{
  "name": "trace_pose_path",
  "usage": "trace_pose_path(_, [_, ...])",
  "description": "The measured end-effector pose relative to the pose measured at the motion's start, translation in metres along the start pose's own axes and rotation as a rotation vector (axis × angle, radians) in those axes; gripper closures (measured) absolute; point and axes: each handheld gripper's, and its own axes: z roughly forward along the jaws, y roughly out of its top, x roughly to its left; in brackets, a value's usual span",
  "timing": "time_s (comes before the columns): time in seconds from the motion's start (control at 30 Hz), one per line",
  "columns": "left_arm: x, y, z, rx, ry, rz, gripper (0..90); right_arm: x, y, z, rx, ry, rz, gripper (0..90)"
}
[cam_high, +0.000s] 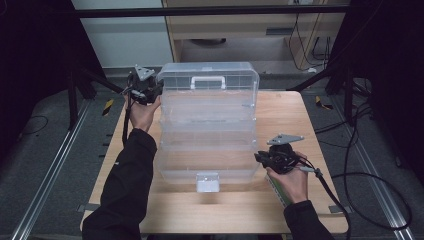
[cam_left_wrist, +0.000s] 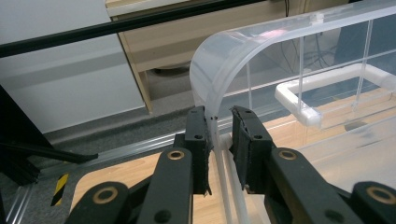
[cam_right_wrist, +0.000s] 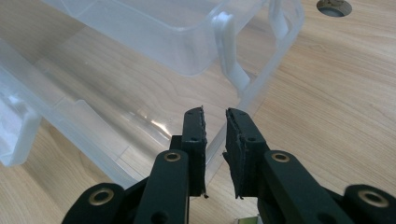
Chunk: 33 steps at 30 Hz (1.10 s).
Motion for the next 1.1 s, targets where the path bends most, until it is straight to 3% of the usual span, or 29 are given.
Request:
trace_pose_path(0.73, [0.003, 0.002, 0.021, 0.021, 0.012, -0.029, 75.8, 0.000, 0.000, 0.000, 0.000, 0.001, -0.003, 77.8])
trace_pose_path(1.1, [0.002, 0.005, 0.032, 0.055, 0.033, -0.028, 75.3, 0.000, 0.000, 0.000, -0.002, 0.000, -0.009, 77.8])
